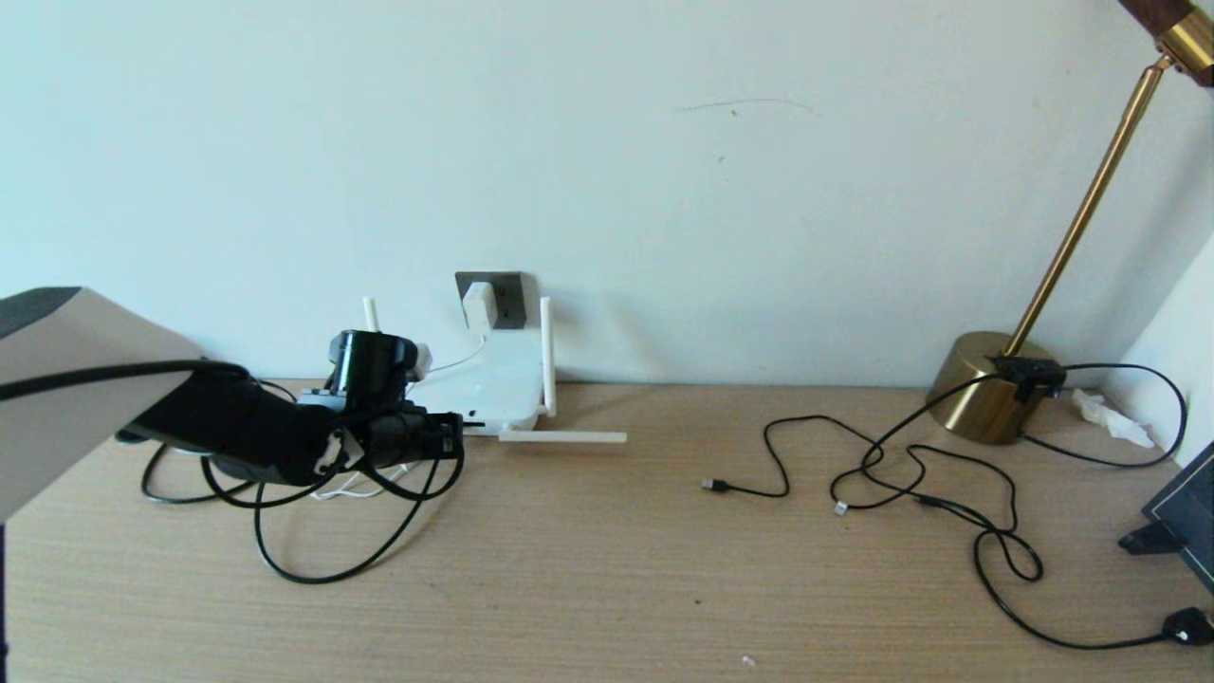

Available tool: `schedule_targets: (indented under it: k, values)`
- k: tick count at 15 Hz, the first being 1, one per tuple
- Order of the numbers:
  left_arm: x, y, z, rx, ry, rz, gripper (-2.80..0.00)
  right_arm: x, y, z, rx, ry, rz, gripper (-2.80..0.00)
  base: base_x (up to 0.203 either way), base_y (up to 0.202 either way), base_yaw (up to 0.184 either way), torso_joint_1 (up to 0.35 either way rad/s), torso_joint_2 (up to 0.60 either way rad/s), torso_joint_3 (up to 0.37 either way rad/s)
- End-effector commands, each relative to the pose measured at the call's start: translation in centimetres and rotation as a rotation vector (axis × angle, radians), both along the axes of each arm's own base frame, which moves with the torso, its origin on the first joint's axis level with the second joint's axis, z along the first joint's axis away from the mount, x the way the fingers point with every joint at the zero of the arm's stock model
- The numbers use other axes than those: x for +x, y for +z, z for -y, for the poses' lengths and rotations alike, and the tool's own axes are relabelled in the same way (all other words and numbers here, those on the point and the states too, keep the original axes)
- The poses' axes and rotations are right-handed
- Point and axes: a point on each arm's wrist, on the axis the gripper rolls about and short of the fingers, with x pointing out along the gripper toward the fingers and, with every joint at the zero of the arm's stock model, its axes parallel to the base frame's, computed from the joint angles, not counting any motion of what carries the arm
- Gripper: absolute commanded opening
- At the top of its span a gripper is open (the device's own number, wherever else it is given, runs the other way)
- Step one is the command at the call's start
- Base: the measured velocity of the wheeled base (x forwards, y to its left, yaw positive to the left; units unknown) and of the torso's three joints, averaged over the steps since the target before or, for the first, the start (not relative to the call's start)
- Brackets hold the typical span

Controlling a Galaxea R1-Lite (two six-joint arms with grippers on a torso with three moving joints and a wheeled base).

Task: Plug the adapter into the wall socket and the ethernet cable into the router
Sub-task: Plug cable into router interface

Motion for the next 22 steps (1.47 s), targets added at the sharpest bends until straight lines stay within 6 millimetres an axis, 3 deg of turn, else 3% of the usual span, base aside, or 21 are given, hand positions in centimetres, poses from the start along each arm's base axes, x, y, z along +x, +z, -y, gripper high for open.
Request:
schedule_targets:
  k: [1, 18, 19, 22]
  values:
    - [0.1, -0.2, 0.0, 0.0, 0.002, 0.001, -2.8, 0.0, 0.0, 0.0, 0.0, 0.0, -0.004, -2.8, 0.0, 0.0, 0.0, 0.0, 0.0, 0.0]
    - [1.7, -0.5, -0.4, 0.006, 0.028, -0.001, -2.8, 0.0, 0.0, 0.0, 0.0, 0.0, -0.004, -2.8, 0.0, 0.0, 0.0, 0.0, 0.0, 0.0]
    - [1.7, -0.4, -0.4, 0.004, 0.028, 0.002, 0.0, 0.0, 0.0, 0.0, 0.0, 0.0, -0.004, -2.8, 0.0, 0.0, 0.0, 0.0, 0.0, 0.0]
    - [1.3, 0.0, -0.5, 0.001, 0.027, 0.007, 0.0, 0.0, 0.0, 0.0, 0.0, 0.0, -0.004, -2.8, 0.0, 0.0, 0.0, 0.0, 0.0, 0.0]
